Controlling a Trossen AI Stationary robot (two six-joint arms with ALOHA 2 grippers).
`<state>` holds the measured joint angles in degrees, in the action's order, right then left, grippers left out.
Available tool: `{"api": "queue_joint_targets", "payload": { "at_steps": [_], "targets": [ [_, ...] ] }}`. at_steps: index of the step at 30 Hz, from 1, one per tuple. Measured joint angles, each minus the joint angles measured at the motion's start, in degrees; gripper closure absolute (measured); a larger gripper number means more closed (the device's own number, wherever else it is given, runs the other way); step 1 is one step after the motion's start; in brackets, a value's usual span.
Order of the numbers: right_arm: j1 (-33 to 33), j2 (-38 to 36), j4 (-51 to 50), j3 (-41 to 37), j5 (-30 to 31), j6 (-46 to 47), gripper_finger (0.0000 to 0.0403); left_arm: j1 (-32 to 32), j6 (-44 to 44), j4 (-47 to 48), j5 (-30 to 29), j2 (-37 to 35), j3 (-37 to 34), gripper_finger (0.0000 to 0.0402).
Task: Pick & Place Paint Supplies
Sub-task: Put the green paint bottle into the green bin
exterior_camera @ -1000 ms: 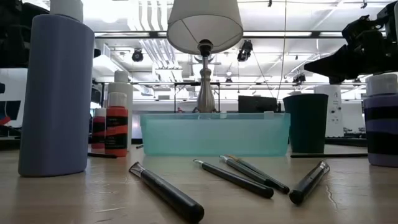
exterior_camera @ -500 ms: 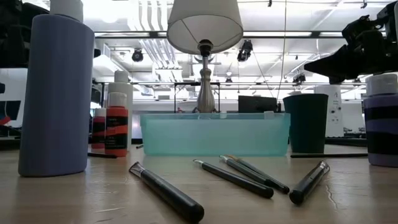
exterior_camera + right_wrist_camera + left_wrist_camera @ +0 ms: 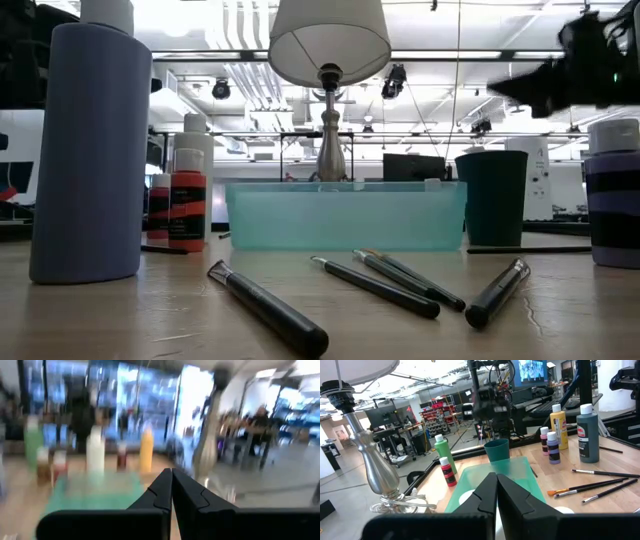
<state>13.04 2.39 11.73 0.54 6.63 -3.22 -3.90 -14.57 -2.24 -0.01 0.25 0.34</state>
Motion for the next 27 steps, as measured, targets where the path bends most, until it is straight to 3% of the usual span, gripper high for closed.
{"api": "queue_joint_targets", "payload": {
  "at_steps": [7,10,12,15,21,27],
  "targets": [
    [0.00,0.48,37.19,0.05,0.48,12.68,0.0394,-0.02,0.00,0.31,-0.02,0.00,0.00,0.0385],
    [0.00,1.48,41.51,3.47,1.58,16.43,0.0394,-0.01,0.00,0.36,-0.02,0.00,0.00,0.0385],
    [0.00,3.06,32.54,9.02,2.56,16.42,0.0394,-0.01,0.00,0.73,-0.02,0.00,0.00,0.0385],
    [0.01,8.80,11.03,20.41,4.96,12.47,0.0394,0.00,0.00,0.76,-0.01,0.00,0.00,0.0385],
    [0.04,25.43,-20.92,41.19,18.14,8.83,0.0394,0.00,0.00,0.81,-0.01,0.00,0.00,0.0385],
    [0.30,39.14,-50.99,58.19,21.87,18.85,0.0394,-0.02,0.00,0.83,-0.02,0.00,0.00,0.0385]
  ]
}}
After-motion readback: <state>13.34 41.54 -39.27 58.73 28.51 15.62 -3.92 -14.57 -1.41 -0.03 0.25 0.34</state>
